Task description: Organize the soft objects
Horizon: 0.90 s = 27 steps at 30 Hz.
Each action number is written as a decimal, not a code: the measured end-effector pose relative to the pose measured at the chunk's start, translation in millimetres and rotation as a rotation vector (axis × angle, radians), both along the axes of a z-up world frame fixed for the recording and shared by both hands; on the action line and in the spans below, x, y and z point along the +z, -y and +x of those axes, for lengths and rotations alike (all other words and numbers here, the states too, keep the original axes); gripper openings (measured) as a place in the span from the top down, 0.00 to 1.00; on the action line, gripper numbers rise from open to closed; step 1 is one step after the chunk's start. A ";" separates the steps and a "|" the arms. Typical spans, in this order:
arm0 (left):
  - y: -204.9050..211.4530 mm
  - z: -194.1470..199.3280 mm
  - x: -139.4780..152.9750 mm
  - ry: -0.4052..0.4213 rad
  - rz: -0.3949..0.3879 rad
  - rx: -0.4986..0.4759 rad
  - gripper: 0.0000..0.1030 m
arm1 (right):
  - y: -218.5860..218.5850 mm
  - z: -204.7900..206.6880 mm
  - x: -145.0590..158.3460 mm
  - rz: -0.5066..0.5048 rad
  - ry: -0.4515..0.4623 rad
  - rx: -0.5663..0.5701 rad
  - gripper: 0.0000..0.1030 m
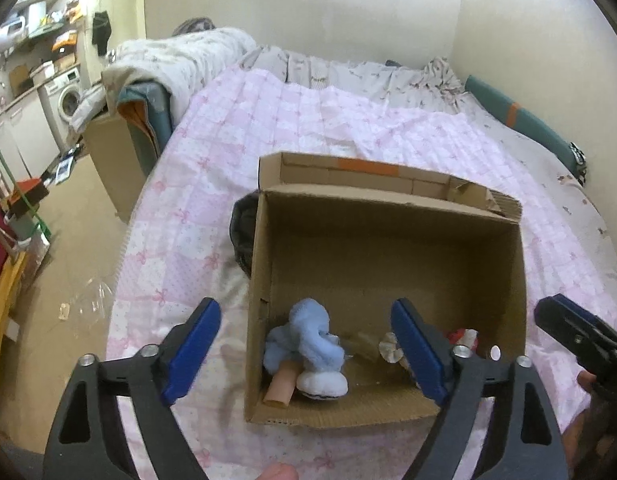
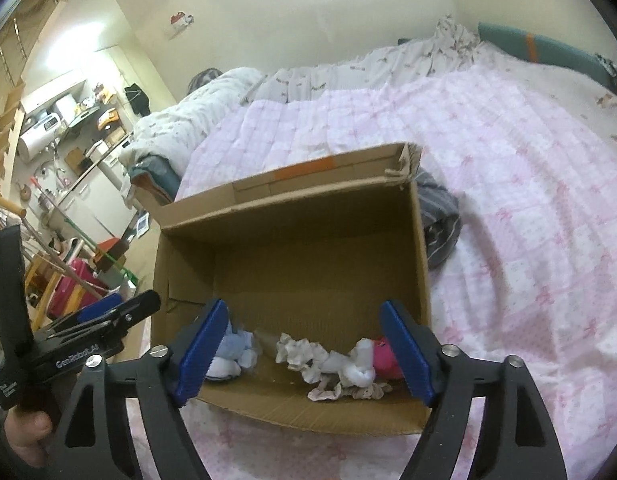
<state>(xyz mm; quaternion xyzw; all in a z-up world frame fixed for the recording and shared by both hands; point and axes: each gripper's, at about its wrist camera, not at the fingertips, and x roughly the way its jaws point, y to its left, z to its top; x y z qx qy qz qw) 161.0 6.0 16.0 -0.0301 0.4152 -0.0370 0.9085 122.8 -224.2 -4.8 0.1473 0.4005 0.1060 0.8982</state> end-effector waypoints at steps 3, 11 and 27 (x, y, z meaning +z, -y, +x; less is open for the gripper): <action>-1.6 -10.6 12.3 0.033 0.008 -0.011 0.12 | 0.6 -8.5 10.1 -0.008 0.027 -0.002 0.00; -10.1 -46.6 27.3 0.066 0.006 -0.027 0.04 | -4.8 -39.7 25.5 -0.059 0.051 -0.032 0.00; -25.6 -89.5 12.3 0.044 -0.016 0.023 0.03 | -15.1 -82.4 6.9 -0.140 0.040 -0.065 0.00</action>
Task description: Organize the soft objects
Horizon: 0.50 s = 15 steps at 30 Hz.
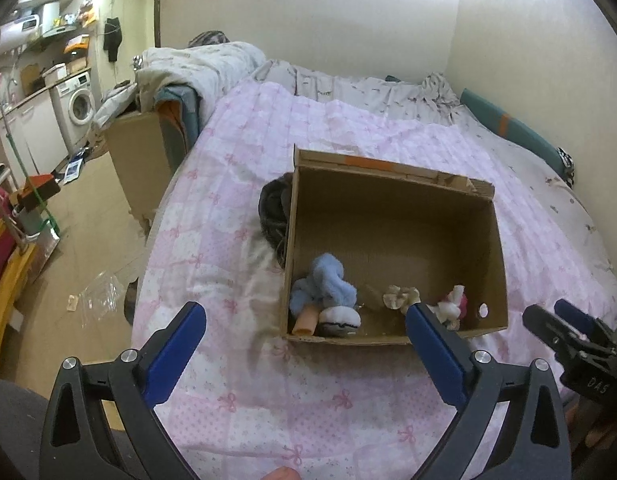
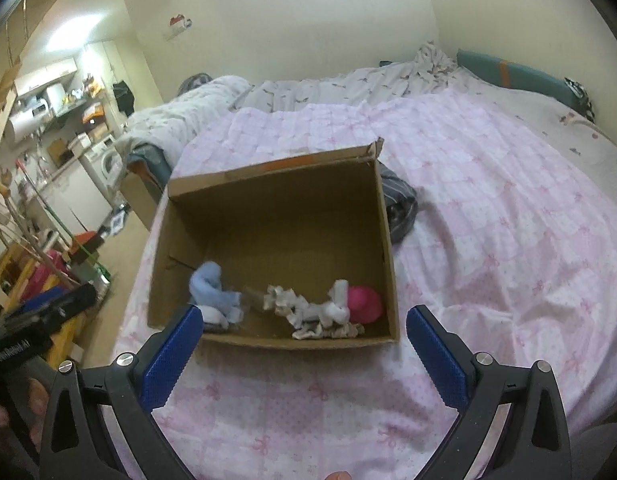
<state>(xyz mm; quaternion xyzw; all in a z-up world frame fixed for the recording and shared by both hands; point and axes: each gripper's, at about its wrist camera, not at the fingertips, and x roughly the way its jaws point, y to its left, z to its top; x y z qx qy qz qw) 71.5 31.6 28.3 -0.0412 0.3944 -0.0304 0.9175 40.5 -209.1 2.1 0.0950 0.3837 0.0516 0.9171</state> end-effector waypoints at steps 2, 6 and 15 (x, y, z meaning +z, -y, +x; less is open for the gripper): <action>1.0 2.5 -3.7 -0.004 0.001 -0.001 0.03 | -2.3 0.2 0.0 -0.016 0.008 0.001 0.00; 1.6 4.9 -5.6 0.007 -0.011 -0.014 0.00 | -2.6 1.0 -0.4 -0.026 0.017 -0.003 0.00; 10.0 0.9 -2.5 0.036 0.007 -0.041 0.00 | -3.0 3.4 -2.5 -0.032 0.008 -0.008 0.00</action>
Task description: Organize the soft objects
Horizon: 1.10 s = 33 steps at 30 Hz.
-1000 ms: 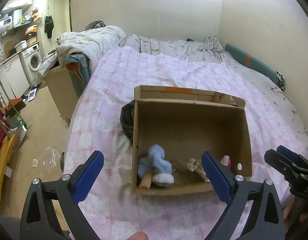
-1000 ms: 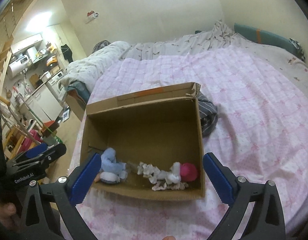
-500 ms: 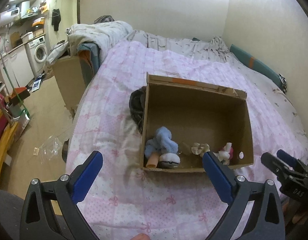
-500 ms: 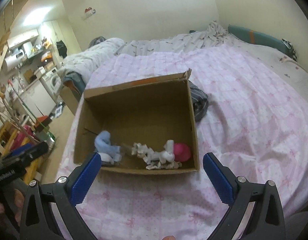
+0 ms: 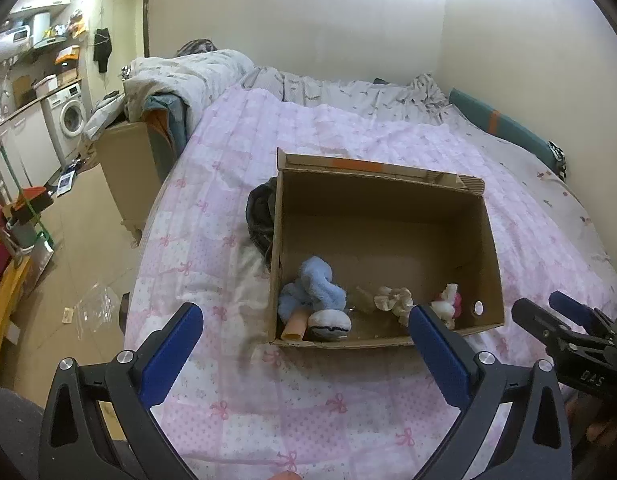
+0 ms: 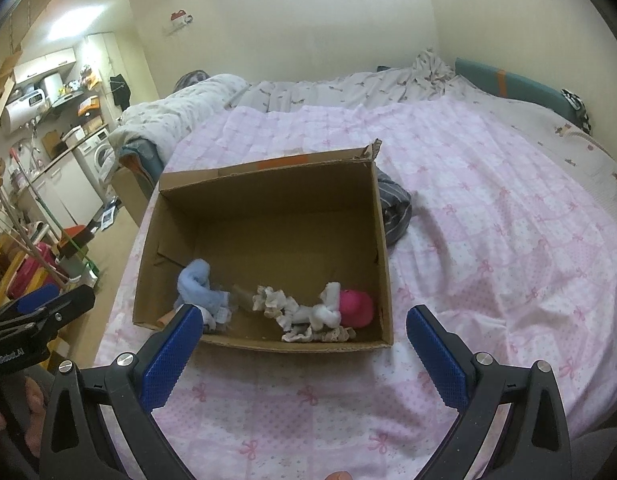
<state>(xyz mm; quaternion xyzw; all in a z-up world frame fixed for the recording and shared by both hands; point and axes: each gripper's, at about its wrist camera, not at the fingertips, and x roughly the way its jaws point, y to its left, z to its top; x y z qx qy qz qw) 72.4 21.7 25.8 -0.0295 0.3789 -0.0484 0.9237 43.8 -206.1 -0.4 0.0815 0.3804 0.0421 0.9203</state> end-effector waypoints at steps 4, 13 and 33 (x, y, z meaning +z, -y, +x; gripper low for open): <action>0.5 1.1 -1.1 -0.006 -0.003 -0.005 0.00 | 1.1 3.3 -2.0 -0.004 -0.009 -0.006 0.00; 3.0 2.4 -3.1 -0.015 -0.008 -0.019 0.00 | 0.9 3.2 -2.2 -0.005 -0.009 -0.007 0.00; 3.7 1.8 -4.1 -0.020 -0.010 -0.012 0.00 | -0.3 2.5 -1.1 -0.007 -0.008 -0.005 0.00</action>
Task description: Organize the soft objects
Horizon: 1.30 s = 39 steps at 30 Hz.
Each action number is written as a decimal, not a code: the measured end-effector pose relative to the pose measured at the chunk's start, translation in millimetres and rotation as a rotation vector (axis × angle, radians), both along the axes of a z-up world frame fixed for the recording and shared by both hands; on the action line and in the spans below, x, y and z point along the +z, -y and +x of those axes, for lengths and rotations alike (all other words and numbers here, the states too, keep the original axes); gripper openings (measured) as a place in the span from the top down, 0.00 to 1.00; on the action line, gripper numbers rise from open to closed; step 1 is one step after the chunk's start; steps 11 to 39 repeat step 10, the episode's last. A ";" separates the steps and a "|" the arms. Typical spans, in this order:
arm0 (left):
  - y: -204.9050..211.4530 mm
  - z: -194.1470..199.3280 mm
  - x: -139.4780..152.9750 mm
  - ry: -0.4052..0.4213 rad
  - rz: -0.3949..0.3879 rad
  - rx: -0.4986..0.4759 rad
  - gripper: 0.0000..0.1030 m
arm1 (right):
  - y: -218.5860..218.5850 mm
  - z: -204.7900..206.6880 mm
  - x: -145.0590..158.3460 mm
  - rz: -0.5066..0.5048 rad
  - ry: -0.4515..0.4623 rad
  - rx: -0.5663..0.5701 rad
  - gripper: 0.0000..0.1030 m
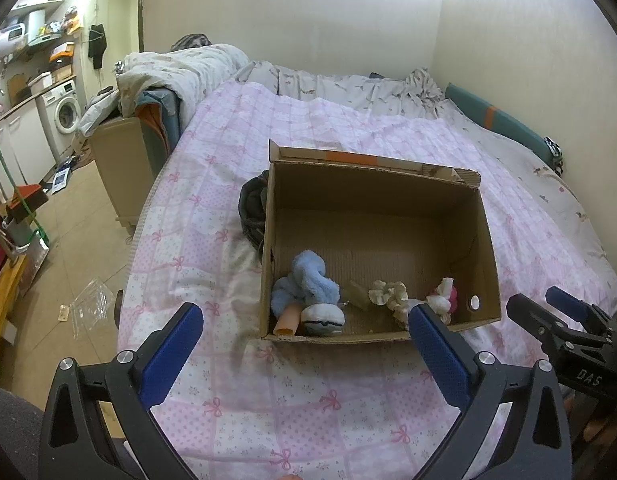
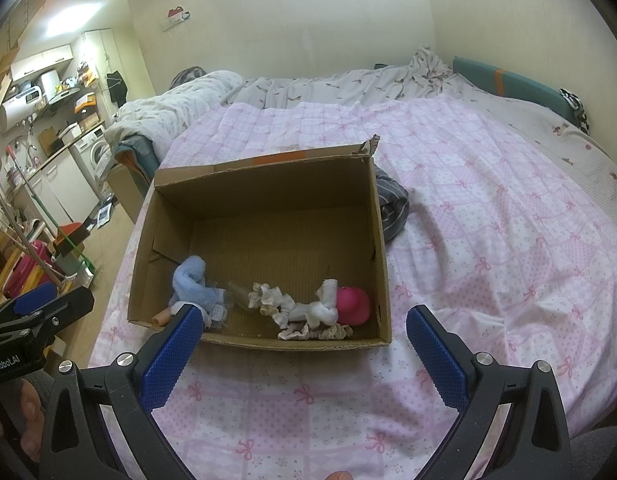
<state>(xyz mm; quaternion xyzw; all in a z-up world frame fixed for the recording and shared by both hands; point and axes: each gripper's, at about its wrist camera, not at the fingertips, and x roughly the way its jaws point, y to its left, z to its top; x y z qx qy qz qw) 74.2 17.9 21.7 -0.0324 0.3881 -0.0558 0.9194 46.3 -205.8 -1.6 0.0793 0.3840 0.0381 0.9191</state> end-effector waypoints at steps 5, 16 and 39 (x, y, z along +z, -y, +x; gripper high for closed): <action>-0.1 0.1 -0.3 0.000 -0.001 -0.002 0.00 | 1.6 -0.5 0.4 0.003 0.010 -0.003 0.00; -1.0 1.0 -3.1 -0.007 -0.026 -0.010 0.00 | 3.3 -0.6 0.1 0.003 0.013 -0.002 0.00; -1.0 1.0 -3.1 -0.007 -0.026 -0.010 0.00 | 3.3 -0.6 0.1 0.003 0.013 -0.002 0.00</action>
